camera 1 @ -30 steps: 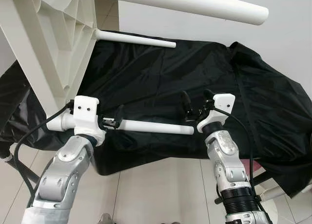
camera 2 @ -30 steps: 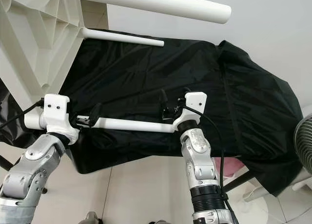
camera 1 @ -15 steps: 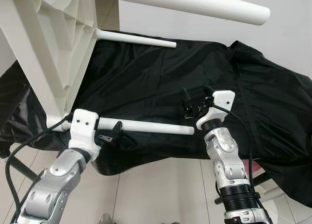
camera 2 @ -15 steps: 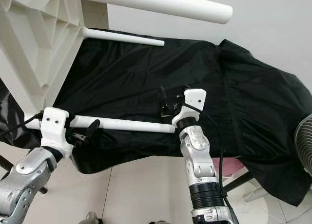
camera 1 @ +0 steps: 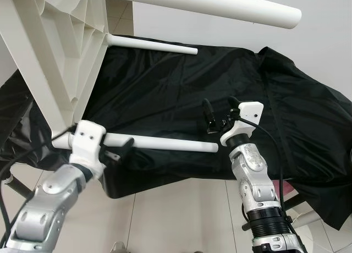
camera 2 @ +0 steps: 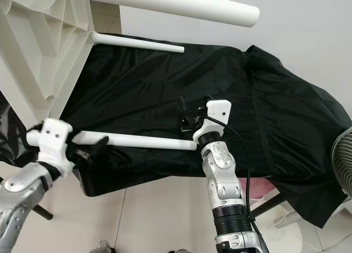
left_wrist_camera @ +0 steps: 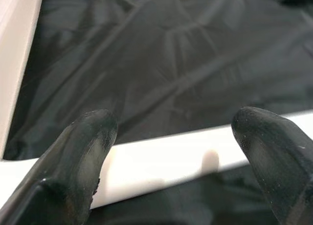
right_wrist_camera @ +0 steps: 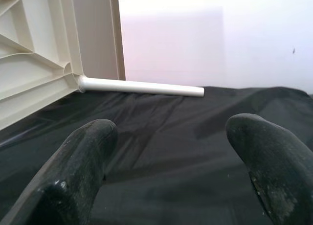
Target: Building children table
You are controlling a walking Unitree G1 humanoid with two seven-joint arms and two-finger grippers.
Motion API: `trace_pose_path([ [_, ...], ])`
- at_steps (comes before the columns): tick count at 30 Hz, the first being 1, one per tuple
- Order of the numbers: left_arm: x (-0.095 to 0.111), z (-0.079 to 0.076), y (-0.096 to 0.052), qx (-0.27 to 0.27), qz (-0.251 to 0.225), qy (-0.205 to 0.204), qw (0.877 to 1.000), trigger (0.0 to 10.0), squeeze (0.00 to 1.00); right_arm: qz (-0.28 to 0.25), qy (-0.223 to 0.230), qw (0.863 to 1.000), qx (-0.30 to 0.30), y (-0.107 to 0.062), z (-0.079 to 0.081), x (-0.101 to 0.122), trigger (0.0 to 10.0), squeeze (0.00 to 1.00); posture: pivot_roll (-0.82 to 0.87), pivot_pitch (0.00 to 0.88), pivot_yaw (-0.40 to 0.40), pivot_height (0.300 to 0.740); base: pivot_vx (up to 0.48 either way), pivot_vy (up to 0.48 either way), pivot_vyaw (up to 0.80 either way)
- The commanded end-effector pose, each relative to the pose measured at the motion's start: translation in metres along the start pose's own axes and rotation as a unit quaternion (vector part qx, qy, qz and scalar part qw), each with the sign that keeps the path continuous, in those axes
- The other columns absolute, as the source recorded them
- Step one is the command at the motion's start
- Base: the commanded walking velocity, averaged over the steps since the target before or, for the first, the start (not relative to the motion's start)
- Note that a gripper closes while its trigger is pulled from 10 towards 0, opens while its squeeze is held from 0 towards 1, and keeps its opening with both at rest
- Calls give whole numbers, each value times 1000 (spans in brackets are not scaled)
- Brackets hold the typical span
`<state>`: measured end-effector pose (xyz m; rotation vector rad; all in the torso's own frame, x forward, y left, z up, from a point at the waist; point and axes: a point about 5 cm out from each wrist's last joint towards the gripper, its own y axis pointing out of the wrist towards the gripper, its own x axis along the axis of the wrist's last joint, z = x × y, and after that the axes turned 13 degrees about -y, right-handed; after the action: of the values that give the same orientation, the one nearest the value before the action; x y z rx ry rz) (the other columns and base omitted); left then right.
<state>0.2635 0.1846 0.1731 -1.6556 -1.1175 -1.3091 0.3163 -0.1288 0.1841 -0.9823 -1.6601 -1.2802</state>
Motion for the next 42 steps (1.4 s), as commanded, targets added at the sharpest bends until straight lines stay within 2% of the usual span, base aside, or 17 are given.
trace_pose_path([
  [1, -1, 1, 0, 16, -5, -40, 999, 10000, 0, -26, -24, 999, 11, 2, 0, 11, 10000, 94, 155, 76, -57, 740, 0, 0, 0],
  [2, -1, 1, 0, 16, -5, -40, 999, 10000, 0, -26, -24, 999, 11, 2, 0, 11, 10000, 94, 155, 76, -57, 740, 0, 0, 0],
  [10, -9, 0, 1, 39, -27, -173, 984, 10000, 0, -92, -55, 991, 83, 1, 15, 46, 10000, 78, 140, 95, -57, 740, 0, 0, 0],
  [17, -13, -4, -2, 41, -23, -200, 979, 10000, 0, -109, -77, 986, 102, -1, 16, 54, 10000, 71, 139, 108, -53, 740, 0, 0, 0],
  [18, -15, -6, -3, 41, -18, -202, 978, 10000, 0, -121, -112, 981, 98, -2, 16, 59, 10000, 71, 139, 111, -51, 740, 0, 0, 0],
  [19, -15, -6, -3, 41, -18, -202, 978, 10000, 0, -121, -112, 981, 98, -2, 16, 59, 10000, 71, 139, 111, -51, 740, 0, 0, 0],
  [22, -19, -7, -3, 47, -9, -203, 978, 10000, 0, -173, -193, 961, 91, -11, 22, 77, 10000, 75, 139, 111, -51, 740, 0, 0, 0],
  [23, -19, -7, -3, 47, -9, -203, 978, 10000, 0, -173, -193, 961, 91, -11, 22, 77, 10000, 75, 139, 111, -51, 740, 0, 0, 0],
  [25, -18, -7, -2, 48, -8, -203, 978, 10000, 0, -218, -253, 938, 92, -17, 28, 87, 10000, 75, 141, 110, -56, 740, 0, 0, 0],
  [28, -18, -7, -2, 49, -8, -203, 978, 10000, 0, -235, -274, 928, 90, -20, 29, 90, 10000, 71, 141, 110, -56, 740, 0, 0, 0],
  [30, -18, -6, -1, 51, -7, -205, 977, 10000, 0, -280, -330, 896, 94, -22, 31, 96, 10000, 82, 138, 111, -59, 740, 0, 0, 0],
  [32, -18, -6, -1, 51, -7, -205, 977, 10000, 0, -280, -330, 896, 94, -22, 31, 96, 10000, 82, 138, 111, -59, 740, 0, 0, 0],
  [33, -17, -4, 0, 53, -7, -205, 977, 10000, 0, -299, -349, 884, 91, -19, 28, 99, 10000, 82, 135, 108, -57, 740, 0, 0, 0],
  [37, -17, -4, 0, 53, -7, -204, 977, 10000, 0, -301, -350, 883, 89, -17, 26, 100, 10000, 82, 135, 108, -57, 740, 0, 0, 0],
  [39, -16, -1, 1, 56, -8, -203, 977, 10000, 0, -333, -371, 863, 77, -8, 26, 111, 10000, 82, 130, 106, -55, 740, 0, 0, 0],
  [41, -16, -1, 1, 56, -8, -203, 977, 10000, 0, -333, -371, 863, 77, -8, 26, 111, 10000, 82, 130, 106, -55, 740, 0, 0, 0],
  [42, -16, 0, 1, 57, -9, -203, 977, 10000, 0, -348, -379, 855, 71, -4, 27, 115, 10000, 82, 129, 104, -56, 740, 0, 0, 0],
])
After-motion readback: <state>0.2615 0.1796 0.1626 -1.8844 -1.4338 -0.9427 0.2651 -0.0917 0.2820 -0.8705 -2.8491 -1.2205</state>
